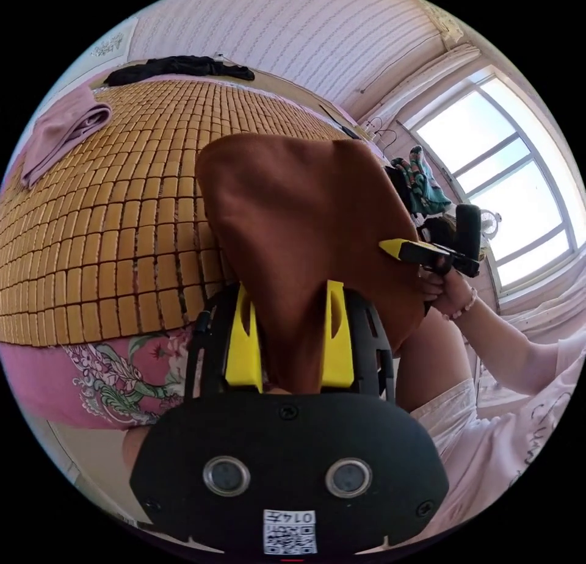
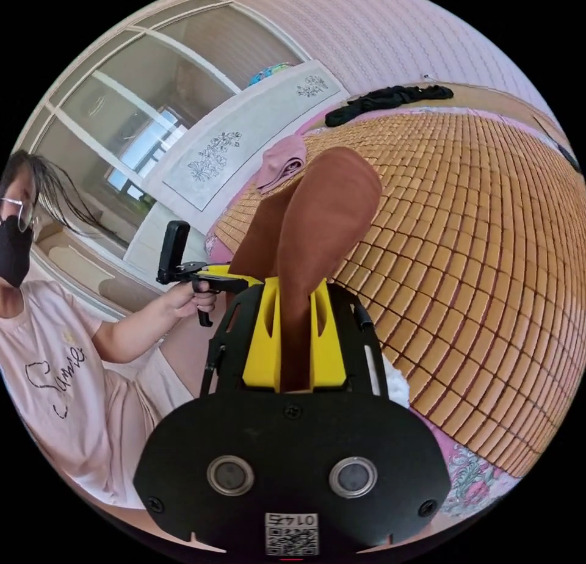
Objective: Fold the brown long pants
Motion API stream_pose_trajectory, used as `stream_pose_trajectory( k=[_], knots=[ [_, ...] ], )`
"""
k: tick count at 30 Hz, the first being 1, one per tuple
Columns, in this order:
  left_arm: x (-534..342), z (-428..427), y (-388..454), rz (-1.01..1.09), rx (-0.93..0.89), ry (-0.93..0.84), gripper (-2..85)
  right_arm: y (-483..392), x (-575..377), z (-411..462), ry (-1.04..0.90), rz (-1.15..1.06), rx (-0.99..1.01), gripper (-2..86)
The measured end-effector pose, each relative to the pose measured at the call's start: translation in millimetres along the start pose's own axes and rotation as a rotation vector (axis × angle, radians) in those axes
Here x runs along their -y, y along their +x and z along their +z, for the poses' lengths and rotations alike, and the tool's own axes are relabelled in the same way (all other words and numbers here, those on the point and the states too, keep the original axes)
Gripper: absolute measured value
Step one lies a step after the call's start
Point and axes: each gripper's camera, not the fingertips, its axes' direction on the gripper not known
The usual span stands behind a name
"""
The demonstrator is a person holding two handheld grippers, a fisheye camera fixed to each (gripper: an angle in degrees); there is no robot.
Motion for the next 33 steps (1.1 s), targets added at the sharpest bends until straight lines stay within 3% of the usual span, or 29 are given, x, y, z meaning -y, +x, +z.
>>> stream_pose_trajectory(
  k=[7,12,15,21,24,26,28,30,33],
  knots=[
    [-41.1,-17.7,3.4,-0.147,-0.229,0.218,10.4,-142.1,23.4,-35.6,-0.122,-0.472,-0.164,7.7],
    [-28.7,-34.7,56.8,-0.055,-0.255,0.358,10.3,-172.1,25.1,-109.9,-0.051,-0.53,-0.189,7.7],
    [4.2,-27.4,108.4,0.041,-0.273,0.376,10.4,-155.8,23.1,-176.5,0.014,-0.468,-0.211,7.7],
    [106.5,50.6,254.0,0.2,-0.381,0.334,11.1,-110.7,27.5,-338.7,0.025,-0.355,-0.486,8.0],
    [174.7,94.0,346.9,0.283,-0.418,0.351,13.1,-63.7,43.8,-436.5,0.067,-0.177,-0.671,9.6],
    [228.4,139.4,407.7,0.297,-0.453,0.326,13.4,-14.3,52.2,-493.7,0.116,0.045,-0.945,11.8],
    [262.3,181.8,443.5,0.318,-0.403,0.264,12.9,25.1,49.0,-510.4,0.163,0.222,-1.094,11.1],
    [281.0,226.9,473.9,0.39,-0.261,0.233,11.8,67.4,43.7,-495.5,0.149,0.302,-1.033,7.8],
    [291.4,297.8,503.6,0.486,-0.07,0.097,11.2,147.4,36.3,-420.2,-0.097,0.434,-0.927,1.6]
  ],
)
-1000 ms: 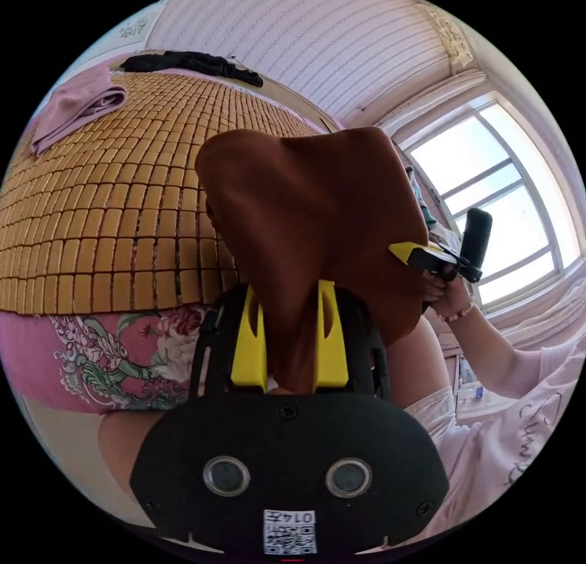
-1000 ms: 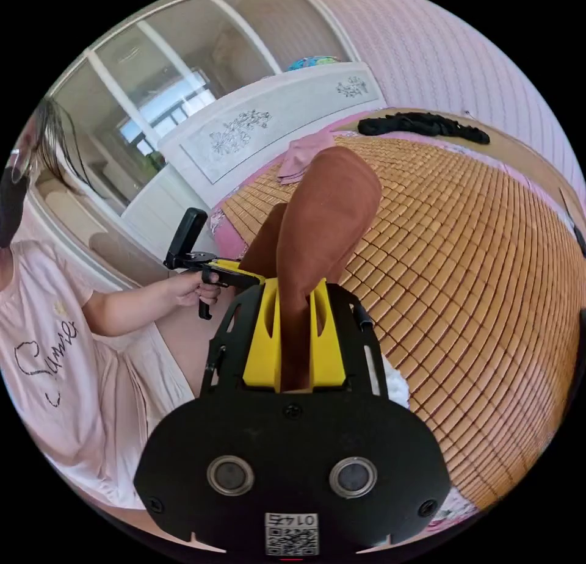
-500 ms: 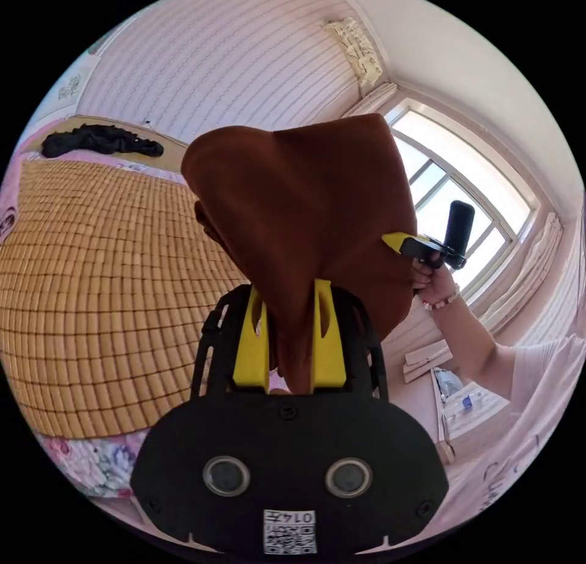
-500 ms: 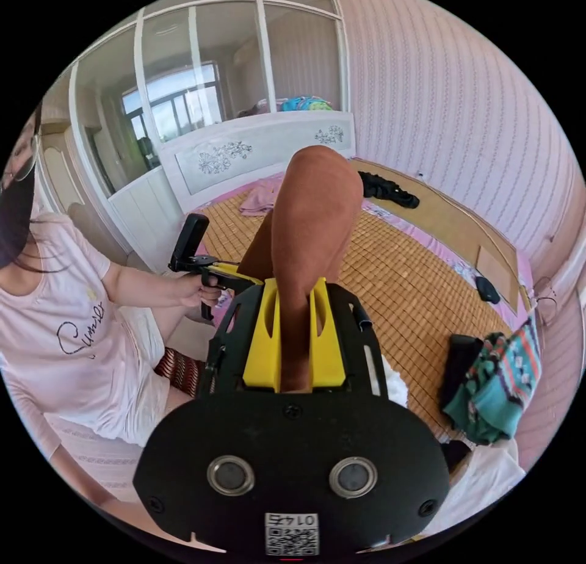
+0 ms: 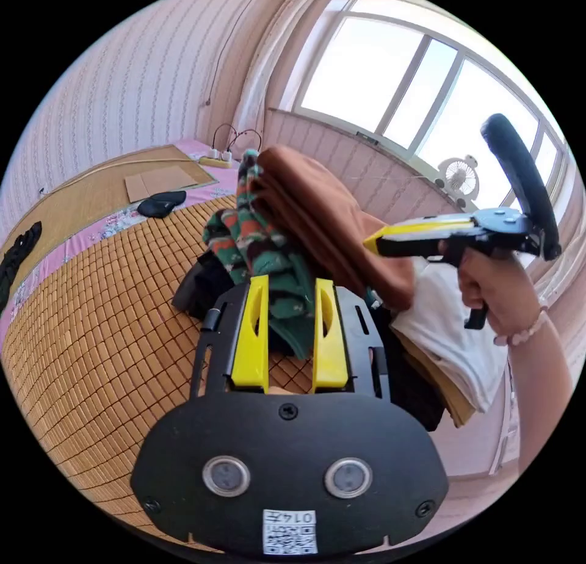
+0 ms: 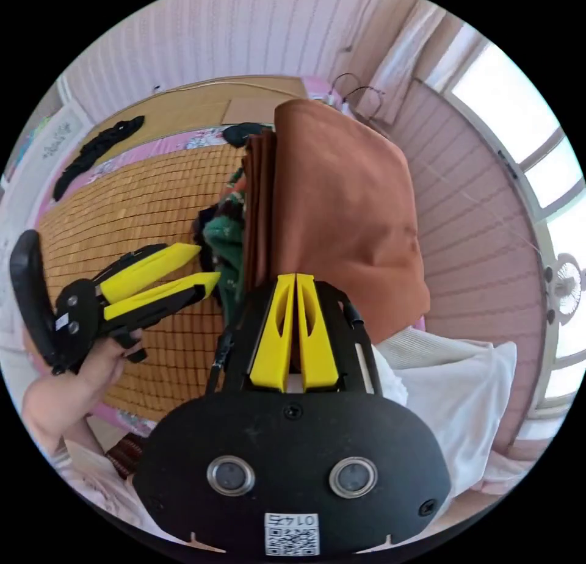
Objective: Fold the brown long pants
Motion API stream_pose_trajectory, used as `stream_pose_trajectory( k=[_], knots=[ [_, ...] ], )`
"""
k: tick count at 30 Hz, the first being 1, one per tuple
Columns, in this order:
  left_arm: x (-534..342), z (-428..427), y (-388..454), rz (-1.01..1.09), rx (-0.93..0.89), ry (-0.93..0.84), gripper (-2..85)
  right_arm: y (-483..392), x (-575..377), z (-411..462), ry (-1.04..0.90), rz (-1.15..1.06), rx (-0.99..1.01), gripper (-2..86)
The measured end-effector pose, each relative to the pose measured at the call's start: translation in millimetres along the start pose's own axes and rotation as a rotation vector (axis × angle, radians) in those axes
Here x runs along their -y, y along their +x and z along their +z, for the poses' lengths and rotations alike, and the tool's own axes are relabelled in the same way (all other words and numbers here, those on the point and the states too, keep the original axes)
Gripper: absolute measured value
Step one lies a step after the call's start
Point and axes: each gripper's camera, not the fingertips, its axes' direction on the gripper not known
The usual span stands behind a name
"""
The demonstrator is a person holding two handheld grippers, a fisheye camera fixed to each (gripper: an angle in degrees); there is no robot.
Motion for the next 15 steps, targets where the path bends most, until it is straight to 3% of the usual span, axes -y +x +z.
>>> stream_pose_trajectory(
  k=[2,4,9,15],
  knots=[
    [-0.1,27.3,1.3,0.002,0.002,-0.051,11.2,-24.7,-1.4,23.6,0.022,0.041,-0.249,0.5],
    [-2.1,32.1,3.6,0.041,0.024,-0.047,11.2,-38.4,-1.3,24.4,0.016,0.027,-0.3,0.0],
    [-24.3,3.3,-0.5,0.093,0.027,-0.026,10.6,-50.6,-14.7,-5.5,0.088,0.048,-0.22,-0.6],
    [-99.1,-99.1,-19.7,0.223,0.122,-0.029,10.4,-114.9,-63.2,-67.1,0.311,-0.078,0.132,2.1]
  ],
)
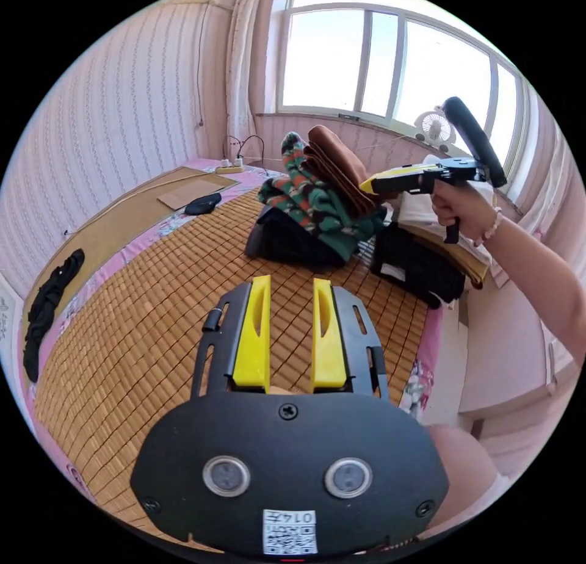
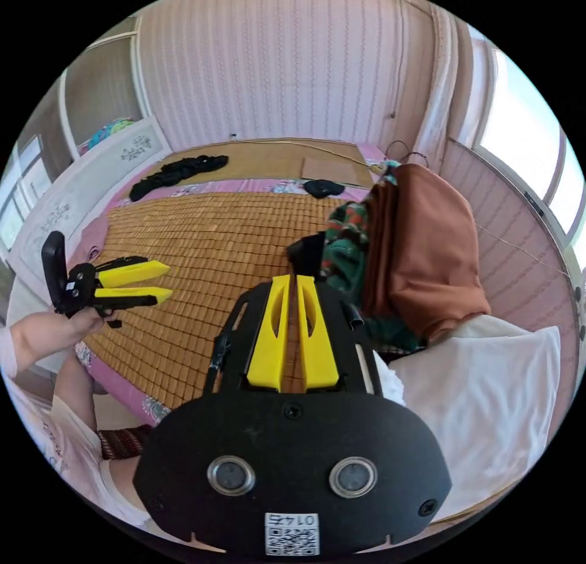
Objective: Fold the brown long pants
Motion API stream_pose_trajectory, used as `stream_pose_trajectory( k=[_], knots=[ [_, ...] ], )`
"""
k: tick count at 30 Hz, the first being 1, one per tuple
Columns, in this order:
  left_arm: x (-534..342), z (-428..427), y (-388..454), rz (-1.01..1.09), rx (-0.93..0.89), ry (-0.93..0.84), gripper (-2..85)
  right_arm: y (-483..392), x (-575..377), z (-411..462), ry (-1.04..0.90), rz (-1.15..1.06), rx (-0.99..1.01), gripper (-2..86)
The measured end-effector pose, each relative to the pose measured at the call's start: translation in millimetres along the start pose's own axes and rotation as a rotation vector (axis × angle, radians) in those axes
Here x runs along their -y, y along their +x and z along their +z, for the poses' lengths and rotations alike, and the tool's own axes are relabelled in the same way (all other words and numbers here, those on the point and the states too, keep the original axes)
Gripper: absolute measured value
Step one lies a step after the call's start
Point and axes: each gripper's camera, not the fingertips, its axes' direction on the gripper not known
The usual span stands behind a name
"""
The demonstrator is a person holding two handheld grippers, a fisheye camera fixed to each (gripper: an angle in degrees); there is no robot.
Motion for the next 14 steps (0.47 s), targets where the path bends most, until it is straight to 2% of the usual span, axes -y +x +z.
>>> stream_pose_trajectory(
  k=[6,10,14],
  knots=[
    [-157.9,-134.5,-58.9,-0.162,0.12,-0.045,10.0,-179.7,-42.6,24.8,-0.082,-0.27,0.237,8.3],
    [-280.6,-231.5,-119.5,-0.438,0.278,-0.111,10.5,-331.4,-35.2,61.0,-0.145,-0.534,0.363,11.0],
    [-387.6,-322.8,-178.1,-0.692,0.438,-0.114,10.6,-479.4,17.3,92.3,-0.163,-0.642,0.565,11.5]
  ],
)
